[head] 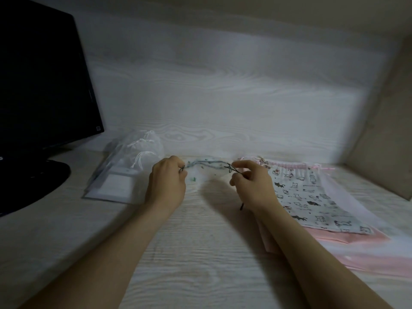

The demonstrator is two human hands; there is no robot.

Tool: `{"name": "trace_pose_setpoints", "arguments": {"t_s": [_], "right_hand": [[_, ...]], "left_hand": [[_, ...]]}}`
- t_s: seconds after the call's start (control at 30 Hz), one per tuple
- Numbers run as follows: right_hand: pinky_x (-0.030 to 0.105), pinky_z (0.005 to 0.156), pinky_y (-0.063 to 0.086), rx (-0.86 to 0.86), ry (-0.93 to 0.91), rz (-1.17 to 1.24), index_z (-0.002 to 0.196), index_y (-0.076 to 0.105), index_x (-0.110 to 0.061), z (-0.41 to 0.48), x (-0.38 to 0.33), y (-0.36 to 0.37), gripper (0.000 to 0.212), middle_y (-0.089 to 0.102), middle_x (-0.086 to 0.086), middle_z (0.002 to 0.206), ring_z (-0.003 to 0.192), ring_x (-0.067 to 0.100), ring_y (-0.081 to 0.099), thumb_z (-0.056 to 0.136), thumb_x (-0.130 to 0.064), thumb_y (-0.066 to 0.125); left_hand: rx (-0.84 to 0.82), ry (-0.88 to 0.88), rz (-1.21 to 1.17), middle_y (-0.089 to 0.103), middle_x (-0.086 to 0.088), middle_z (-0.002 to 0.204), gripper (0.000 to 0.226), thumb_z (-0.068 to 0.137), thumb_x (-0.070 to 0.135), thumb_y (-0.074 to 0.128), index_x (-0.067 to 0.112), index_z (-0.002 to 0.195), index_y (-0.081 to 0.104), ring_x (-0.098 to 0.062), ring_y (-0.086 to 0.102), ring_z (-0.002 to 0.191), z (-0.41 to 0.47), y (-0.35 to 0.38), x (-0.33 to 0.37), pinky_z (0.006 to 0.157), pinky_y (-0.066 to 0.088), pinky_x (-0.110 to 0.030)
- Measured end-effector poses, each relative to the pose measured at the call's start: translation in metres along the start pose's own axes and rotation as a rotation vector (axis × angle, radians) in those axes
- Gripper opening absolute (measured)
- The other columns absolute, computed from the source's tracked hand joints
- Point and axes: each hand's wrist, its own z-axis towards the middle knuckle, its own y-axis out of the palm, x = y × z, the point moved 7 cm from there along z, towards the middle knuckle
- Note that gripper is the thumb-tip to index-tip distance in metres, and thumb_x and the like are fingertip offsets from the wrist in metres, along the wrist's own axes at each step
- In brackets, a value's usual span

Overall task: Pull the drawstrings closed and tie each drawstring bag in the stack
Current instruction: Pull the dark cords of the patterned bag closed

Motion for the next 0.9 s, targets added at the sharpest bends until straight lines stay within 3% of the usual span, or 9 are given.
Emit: {"name": "trace_pose_setpoints", "arguments": {"t_s": [0.13, 0.23, 0.3, 0.4, 0.53, 0.7, 0.77, 0.83, 0.9], "right_hand": [[0.024, 0.055, 0.038, 0.06, 0.098, 0.199, 0.094, 0.074, -0.02, 0.002, 0.004, -0.006, 0.013, 0.063, -0.013, 0.063, 0.05, 0.012, 0.053, 0.092, -0.027, 0.063], [0.021, 0.046, 0.026, 0.117, 0.184, 0.435, 0.097, 0.074, -0.011, 0.002, 0.007, -0.008, 0.011, 0.048, -0.004, 0.054, 0.044, 0.011, 0.035, 0.094, -0.014, 0.064], [0.022, 0.044, 0.03, 0.149, 0.204, 0.532, 0.101, 0.074, -0.007, -0.001, 0.004, -0.012, 0.014, 0.051, 0.002, 0.055, 0.043, 0.012, 0.039, 0.094, -0.003, 0.062], [0.028, 0.061, 0.048, 0.165, 0.17, 0.615, 0.099, 0.076, -0.003, -0.004, -0.001, -0.017, 0.01, 0.062, 0.005, 0.064, 0.056, 0.018, 0.057, 0.092, -0.003, 0.068], [0.03, 0.074, 0.045, 0.133, 0.157, 0.672, 0.092, 0.075, -0.014, -0.005, -0.003, -0.015, 0.009, 0.066, 0.003, 0.073, 0.079, 0.022, 0.063, 0.095, -0.02, 0.071], [0.037, 0.096, 0.05, 0.094, 0.186, 0.869, 0.113, 0.072, -0.007, -0.002, -0.003, -0.006, 0.018, 0.076, 0.015, 0.089, 0.109, 0.027, 0.074, 0.098, -0.016, 0.068], [0.034, 0.091, 0.05, 0.066, 0.2, 0.938, 0.121, 0.068, -0.004, -0.003, -0.005, -0.002, 0.024, 0.077, 0.02, 0.098, 0.111, 0.027, 0.074, 0.099, -0.013, 0.066], [0.035, 0.087, 0.049, 0.033, 0.198, 0.983, 0.127, 0.064, 0.0, -0.004, -0.008, 0.001, 0.029, 0.077, 0.021, 0.1, 0.112, 0.029, 0.073, 0.1, -0.012, 0.063], [0.037, 0.087, 0.05, 0.006, 0.204, 0.994, 0.129, 0.063, -0.001, -0.006, -0.011, 0.0, 0.03, 0.078, 0.015, 0.097, 0.109, 0.027, 0.074, 0.101, -0.011, 0.061]], "left_hand": [[0.034, -0.084, 0.008, 0.07, 0.004, 0.071, 0.027, 0.099, 0.034, 0.072, 0.022, 0.075, 0.068, -0.023, 0.067, 0.077, 0.001, -0.007, -0.012, 0.069, 0.059, -0.045], [0.059, -0.16, -0.101, 0.066, 0.004, 0.073, 0.03, 0.103, 0.037, 0.067, 0.019, 0.08, 0.061, -0.024, 0.065, 0.079, 0.004, -0.008, -0.018, 0.07, 0.052, -0.038], [0.054, -0.215, -0.167, 0.062, 0.002, 0.074, 0.034, 0.105, 0.036, 0.061, 0.013, 0.082, 0.055, -0.026, 0.064, 0.08, 0.006, -0.006, -0.023, 0.069, 0.044, -0.035], [-0.009, -0.351, -0.33, 0.066, -0.006, 0.083, 0.033, 0.109, 0.038, 0.051, 0.013, 0.088, 0.05, -0.03, 0.07, 0.083, 0.007, 0.003, -0.032, 0.076, 0.059, -0.045], [-0.076, -0.592, -0.733, 0.069, -0.018, 0.093, 0.035, 0.114, 0.036, 0.039, 0.004, 0.112, 0.052, -0.031, 0.076, 0.077, 0.001, 0.015, -0.034, 0.071, 0.066, -0.045], [-0.111, -0.643, -0.725, 0.076, -0.012, 0.083, 0.038, 0.114, 0.044, 0.031, 0.012, 0.122, 0.049, -0.029, 0.079, 0.075, -0.003, 0.013, -0.034, 0.07, 0.065, -0.042], [-0.124, -0.672, -0.791, 0.069, -0.008, 0.07, 0.03, 0.115, 0.038, 0.032, 0.016, 0.108, 0.051, -0.025, 0.071, 0.061, -0.004, 0.016, -0.032, 0.062, 0.061, -0.037], [-0.13, -0.684, -0.873, 0.045, 0.0, 0.059, 0.032, 0.114, 0.029, 0.04, 0.02, 0.084, 0.044, -0.014, 0.043, 0.045, -0.001, 0.021, -0.033, 0.048, 0.042, -0.026], [-0.152, -0.638, -0.886, 0.032, 0.001, 0.062, 0.033, 0.109, 0.024, 0.053, 0.021, 0.078, 0.041, -0.012, 0.028, 0.047, 0.004, 0.024, -0.035, 0.046, 0.028, -0.024]]}}
